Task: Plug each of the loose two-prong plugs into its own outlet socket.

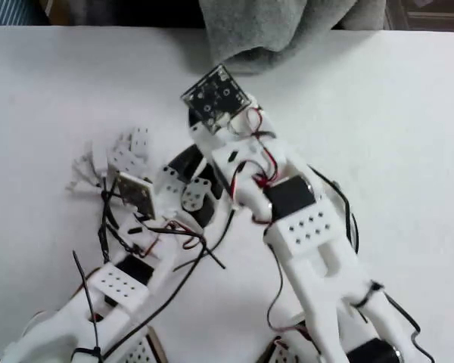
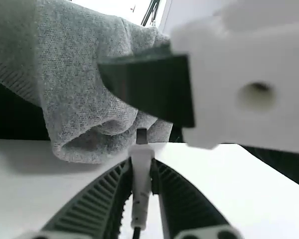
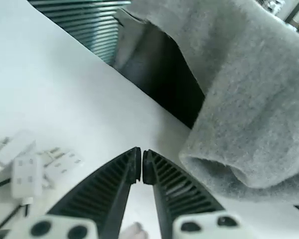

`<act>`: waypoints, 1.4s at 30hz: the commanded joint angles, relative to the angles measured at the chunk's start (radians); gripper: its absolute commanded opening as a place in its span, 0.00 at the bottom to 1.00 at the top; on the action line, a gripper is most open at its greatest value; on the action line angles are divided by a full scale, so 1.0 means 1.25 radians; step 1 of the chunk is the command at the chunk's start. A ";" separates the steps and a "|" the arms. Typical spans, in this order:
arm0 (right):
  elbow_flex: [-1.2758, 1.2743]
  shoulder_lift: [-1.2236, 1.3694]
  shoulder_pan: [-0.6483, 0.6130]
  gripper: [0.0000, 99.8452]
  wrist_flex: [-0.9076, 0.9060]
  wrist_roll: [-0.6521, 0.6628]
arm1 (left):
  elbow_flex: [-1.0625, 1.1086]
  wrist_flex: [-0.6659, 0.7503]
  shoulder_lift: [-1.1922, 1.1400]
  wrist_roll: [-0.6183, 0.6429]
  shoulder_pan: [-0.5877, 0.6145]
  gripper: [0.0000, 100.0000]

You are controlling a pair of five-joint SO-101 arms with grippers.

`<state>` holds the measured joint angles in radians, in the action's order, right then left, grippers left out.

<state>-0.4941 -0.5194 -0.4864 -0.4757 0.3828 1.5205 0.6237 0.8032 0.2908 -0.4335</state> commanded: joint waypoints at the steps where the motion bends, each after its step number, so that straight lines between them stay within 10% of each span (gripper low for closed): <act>1: 0.050 0.114 0.078 0.02 0.057 0.006 | -0.007 0.020 0.006 -0.001 -0.001 0.02; 17: 0.250 0.346 0.215 0.02 0.018 -0.001 | -0.007 0.020 0.006 -0.001 -0.001 0.02; 26: 0.236 0.101 0.048 0.02 -0.201 0.005 | -0.007 0.020 0.006 -0.001 -0.001 0.02; 42: 0.178 0.342 0.149 0.02 -0.006 0.124 | -0.007 0.020 0.006 -0.001 -0.001 0.02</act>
<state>-0.3498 -0.2110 -0.4020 -0.5217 0.5240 1.5236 0.6268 0.7986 0.2923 -0.4304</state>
